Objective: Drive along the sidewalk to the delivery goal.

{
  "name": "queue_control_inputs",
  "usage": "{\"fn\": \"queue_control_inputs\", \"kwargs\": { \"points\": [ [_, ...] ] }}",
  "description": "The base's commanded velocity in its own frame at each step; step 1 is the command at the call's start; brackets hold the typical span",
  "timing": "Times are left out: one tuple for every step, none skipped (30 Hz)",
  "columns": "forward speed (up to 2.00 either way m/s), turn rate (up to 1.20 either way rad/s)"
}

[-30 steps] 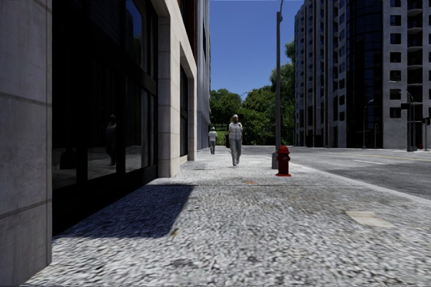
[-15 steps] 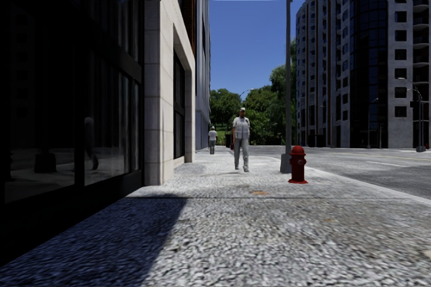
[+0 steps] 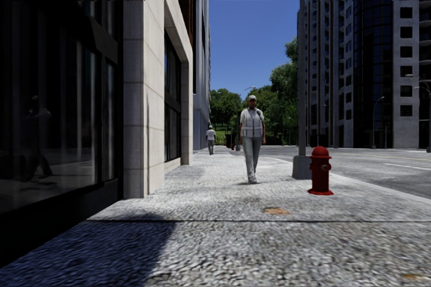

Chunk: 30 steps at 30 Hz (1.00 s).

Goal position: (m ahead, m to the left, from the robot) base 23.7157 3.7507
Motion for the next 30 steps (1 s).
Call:
{"fn": "queue_control_inputs", "kwargs": {
  "points": [
    [2.0, 0.0],
    [2.0, 0.0],
    [2.0, 0.0],
    [2.0, 0.0],
    [2.0, 0.0],
    [2.0, 0.0],
    [2.0, 0.07],
    [2.0, 0.17],
    [2.0, 0.22],
    [2.0, 0.24],
    [2.0, 0.24],
    [2.0, 0.26],
    [2.0, 0.27],
    [2.0, 0.27],
    [2.0, 0.27],
    [2.0, 0.27],
    [2.0, 0.27],
    [2.0, 0.27],
    [2.0, 0.27],
    [2.0, 0.27],
    [2.0, 0.27],
    [2.0, 0.27],
    [2.0, 0.2],
    [2.0, 0.22],
    [2.0, 0.23],
    [2.0, 0.28],
    [2.0, 0.31],
    [2.0, 0.31],
    [2.0, 0.31],
    [2.0, 0.31]
  ]
}}
